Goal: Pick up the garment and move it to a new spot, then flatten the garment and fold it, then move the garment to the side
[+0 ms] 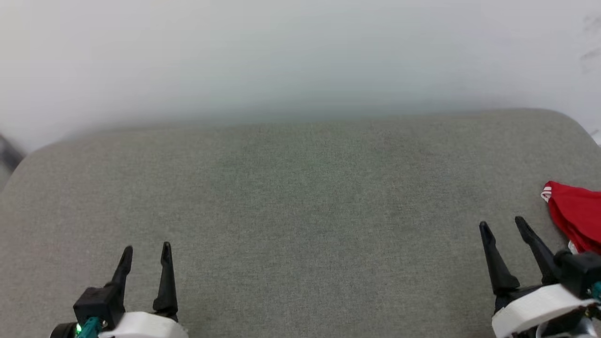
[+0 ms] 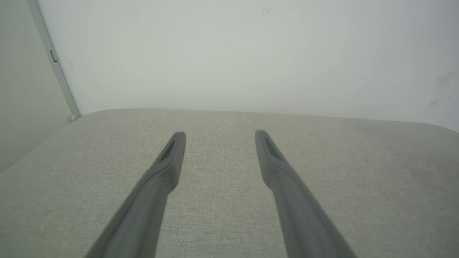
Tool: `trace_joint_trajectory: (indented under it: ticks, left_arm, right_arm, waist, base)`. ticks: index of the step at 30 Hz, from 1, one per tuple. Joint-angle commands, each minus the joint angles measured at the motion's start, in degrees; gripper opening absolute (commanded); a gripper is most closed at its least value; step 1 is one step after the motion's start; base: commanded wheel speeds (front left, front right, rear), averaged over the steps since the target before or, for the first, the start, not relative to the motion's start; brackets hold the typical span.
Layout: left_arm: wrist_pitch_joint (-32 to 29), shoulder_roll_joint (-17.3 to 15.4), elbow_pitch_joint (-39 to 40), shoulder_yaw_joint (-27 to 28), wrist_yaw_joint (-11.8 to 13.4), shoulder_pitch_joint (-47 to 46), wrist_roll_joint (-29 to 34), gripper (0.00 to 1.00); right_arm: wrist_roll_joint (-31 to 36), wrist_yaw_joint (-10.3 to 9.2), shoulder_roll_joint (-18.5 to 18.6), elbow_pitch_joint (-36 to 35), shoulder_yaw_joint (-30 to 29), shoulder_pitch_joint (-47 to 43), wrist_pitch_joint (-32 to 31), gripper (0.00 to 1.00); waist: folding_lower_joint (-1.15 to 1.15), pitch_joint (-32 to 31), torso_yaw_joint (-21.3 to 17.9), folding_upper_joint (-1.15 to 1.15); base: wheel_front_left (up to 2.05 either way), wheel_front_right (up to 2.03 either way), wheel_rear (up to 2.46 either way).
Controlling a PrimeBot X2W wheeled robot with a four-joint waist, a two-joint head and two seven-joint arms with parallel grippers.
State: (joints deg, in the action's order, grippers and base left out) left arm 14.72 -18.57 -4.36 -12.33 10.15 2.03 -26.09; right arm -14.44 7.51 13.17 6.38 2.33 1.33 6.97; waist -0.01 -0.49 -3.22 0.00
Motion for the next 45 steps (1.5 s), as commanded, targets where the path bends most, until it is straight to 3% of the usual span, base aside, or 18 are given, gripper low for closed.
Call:
trace_joint_trajectory:
  ticks: [1, 11, 30, 31, 45]
  left_arm:
    - [0.26, 0.21, -0.15, -0.09, -0.15, 1.33, 0.01, 1.00]
    - [0.47, 1.52, -0.94, -0.43, -0.59, 3.83, 0.42, 1.00]
    - [0.52, 1.79, -1.29, -0.09, -1.18, 2.44, 1.71, 1.00]
    - [0.25, 1.76, -1.49, -0.17, -1.14, 2.98, 1.62, 0.00]
    - [-3.12, 4.15, -3.42, 2.45, -3.75, 1.58, -9.60, 0.00]
  right_arm:
    - [0.85, -0.04, -1.51, -2.93, -0.85, -2.50, -0.97, 1.00]
    - [3.24, -0.04, -5.18, -12.37, -2.51, -8.33, -5.84, 1.00]
    - [1.32, -0.04, -3.35, -11.16, -2.30, -7.04, -4.87, 1.00]
    - [1.75, 0.00, -3.57, -11.14, -2.30, -7.53, -5.00, 0.00]
    - [-11.29, 0.00, -4.69, -7.41, -2.97, -5.87, -6.13, 0.00]
  waist:
    - [0.01, -0.92, -0.06, 0.00]
    - [0.01, -2.09, 0.17, 0.00]
    - [0.01, -1.87, 1.11, 0.00]
    - [0.02, -1.87, 1.13, 0.00]
    - [0.02, -1.62, 1.34, 0.00]
  base:
    - [0.00, 0.00, 0.00]
    - [0.00, 0.00, 0.00]
    - [0.00, 0.00, 0.00]
    - [0.00, 0.00, 0.00]
    - [0.00, 0.00, 0.00]
